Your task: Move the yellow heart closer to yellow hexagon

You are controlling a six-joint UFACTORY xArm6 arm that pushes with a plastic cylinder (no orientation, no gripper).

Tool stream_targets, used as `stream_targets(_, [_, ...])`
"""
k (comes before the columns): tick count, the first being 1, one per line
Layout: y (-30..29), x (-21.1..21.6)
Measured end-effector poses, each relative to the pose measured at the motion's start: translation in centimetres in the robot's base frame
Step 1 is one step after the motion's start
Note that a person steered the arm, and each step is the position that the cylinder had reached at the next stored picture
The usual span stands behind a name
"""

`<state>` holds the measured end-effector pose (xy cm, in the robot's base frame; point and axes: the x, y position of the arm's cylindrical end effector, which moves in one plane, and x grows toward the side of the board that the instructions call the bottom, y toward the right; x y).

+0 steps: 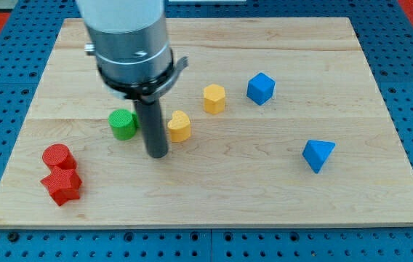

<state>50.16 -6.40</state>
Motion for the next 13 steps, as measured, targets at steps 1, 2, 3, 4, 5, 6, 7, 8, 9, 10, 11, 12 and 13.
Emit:
stream_targets(1, [1.2,-0.7])
stream_targets(2, [3.7,-1.4])
stream_targets(3, [3.7,-1.4])
stream_targets(4, [3.0,-1.3])
stream_targets(5, [-2.1,-0.8])
stream_targets(6, [-2.9,-1.3])
stream_targets(7, [-2.8,-3.6])
stream_targets(8, [-0.1,-3.6])
stream_targets(9, [0.8,-3.6])
stream_targets(10, [0.8,-3.6])
stream_targets(11, [2.7,-5.6])
stream_targets(12, [3.4,-6.1])
stream_targets(13, [3.4,-6.1])
